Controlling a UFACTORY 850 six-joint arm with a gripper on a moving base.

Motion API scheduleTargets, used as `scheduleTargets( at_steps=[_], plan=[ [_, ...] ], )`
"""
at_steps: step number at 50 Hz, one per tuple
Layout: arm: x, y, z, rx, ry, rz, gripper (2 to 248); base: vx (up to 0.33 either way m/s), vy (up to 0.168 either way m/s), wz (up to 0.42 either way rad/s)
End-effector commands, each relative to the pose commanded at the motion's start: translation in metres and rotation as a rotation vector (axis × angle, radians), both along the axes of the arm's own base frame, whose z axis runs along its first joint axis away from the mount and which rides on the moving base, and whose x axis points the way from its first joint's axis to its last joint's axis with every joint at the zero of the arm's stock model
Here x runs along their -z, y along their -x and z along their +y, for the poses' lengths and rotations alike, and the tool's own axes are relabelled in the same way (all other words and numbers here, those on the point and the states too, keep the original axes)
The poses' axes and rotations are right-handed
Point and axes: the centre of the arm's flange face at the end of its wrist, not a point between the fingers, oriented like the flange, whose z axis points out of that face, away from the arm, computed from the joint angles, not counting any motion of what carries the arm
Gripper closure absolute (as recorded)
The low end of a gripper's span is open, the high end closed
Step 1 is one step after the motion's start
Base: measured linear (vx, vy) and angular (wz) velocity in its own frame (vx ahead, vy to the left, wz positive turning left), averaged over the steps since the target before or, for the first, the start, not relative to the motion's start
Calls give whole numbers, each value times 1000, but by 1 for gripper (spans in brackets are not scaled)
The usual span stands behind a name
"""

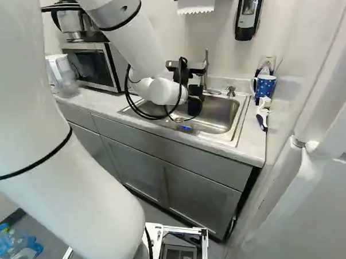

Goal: Rinse the cup and place it in the tray

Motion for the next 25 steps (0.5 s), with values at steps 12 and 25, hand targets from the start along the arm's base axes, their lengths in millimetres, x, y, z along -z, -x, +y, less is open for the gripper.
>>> scheduleTargets(
  at_steps=[12,25],
  plan=[
    [0,0,-4,9,0,0,129,0,0,0],
    [0,0,-4,9,0,0,129,0,0,0]
  ],
)
